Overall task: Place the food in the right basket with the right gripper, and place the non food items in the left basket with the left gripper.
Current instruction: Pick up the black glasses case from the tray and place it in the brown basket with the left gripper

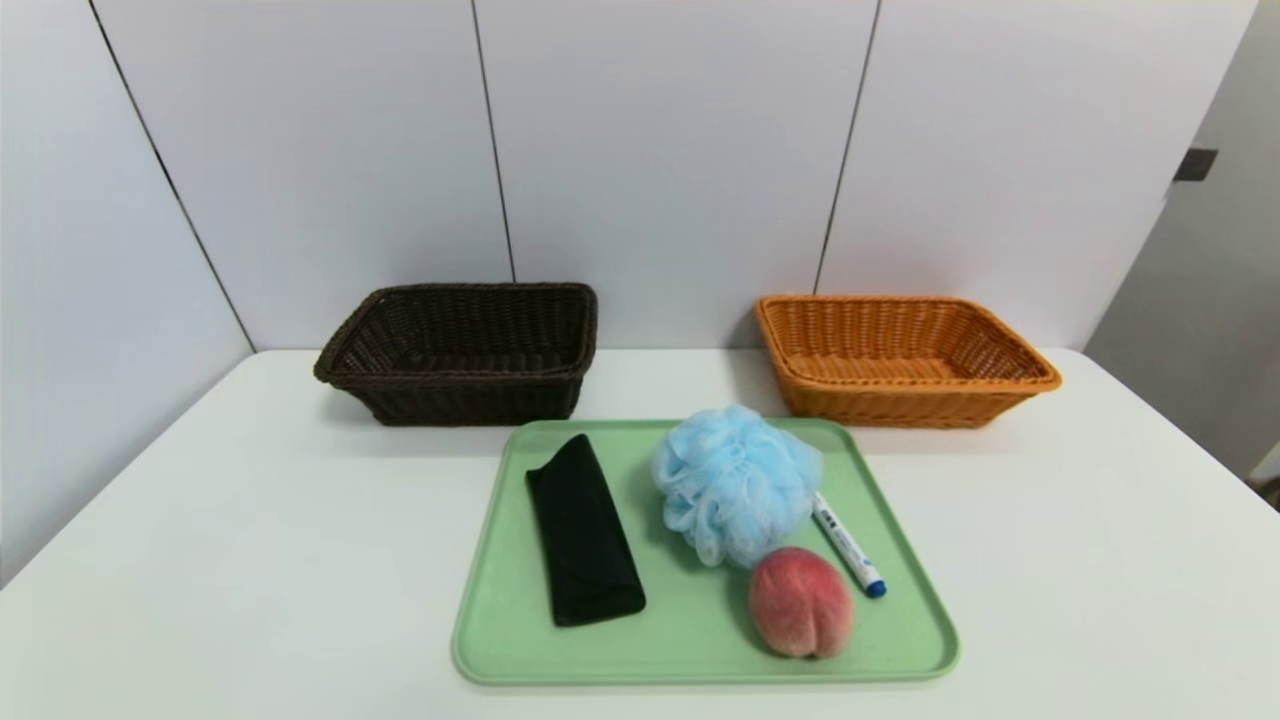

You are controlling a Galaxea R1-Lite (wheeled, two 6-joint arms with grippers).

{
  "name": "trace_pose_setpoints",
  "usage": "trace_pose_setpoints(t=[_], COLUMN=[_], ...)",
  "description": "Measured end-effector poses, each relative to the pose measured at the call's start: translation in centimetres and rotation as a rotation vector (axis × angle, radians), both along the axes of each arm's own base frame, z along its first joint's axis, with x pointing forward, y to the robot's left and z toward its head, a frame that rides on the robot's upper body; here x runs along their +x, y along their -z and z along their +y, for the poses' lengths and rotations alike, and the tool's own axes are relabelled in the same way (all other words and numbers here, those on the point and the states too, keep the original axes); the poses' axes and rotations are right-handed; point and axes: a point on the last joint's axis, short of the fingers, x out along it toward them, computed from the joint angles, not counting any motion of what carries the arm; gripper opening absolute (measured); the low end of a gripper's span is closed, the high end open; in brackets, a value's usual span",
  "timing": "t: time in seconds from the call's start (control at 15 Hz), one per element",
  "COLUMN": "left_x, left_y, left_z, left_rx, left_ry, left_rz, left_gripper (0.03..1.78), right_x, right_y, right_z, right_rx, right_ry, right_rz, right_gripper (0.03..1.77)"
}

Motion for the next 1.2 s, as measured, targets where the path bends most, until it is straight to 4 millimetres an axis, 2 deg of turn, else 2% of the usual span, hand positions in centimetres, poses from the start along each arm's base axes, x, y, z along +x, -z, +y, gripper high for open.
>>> trace_pose_setpoints(t=[0.93,1.07,1.2], left_x=[0.0,-0.3,-1.2], left_y=[0.1,-0.3,-2.0], left_z=[0.0,0.0,0.0], left_rx=[-0.045,-0.045,-0.054], left_ry=[-0.018,-0.017,-0.013], left_rz=[0.015,0.043,0.073], left_gripper=[1.69,1.69,1.69], right_x=[0.0,-0.5,-1.3], right_y=[-0.2,-1.4,-3.4], right_z=[0.0,0.0,0.0], right_rx=[0.000,0.002,0.002], right_ry=[0.001,0.002,-0.001], right_rz=[-0.009,-0.030,-0.026], right_gripper=[1.70,1.70,1.70])
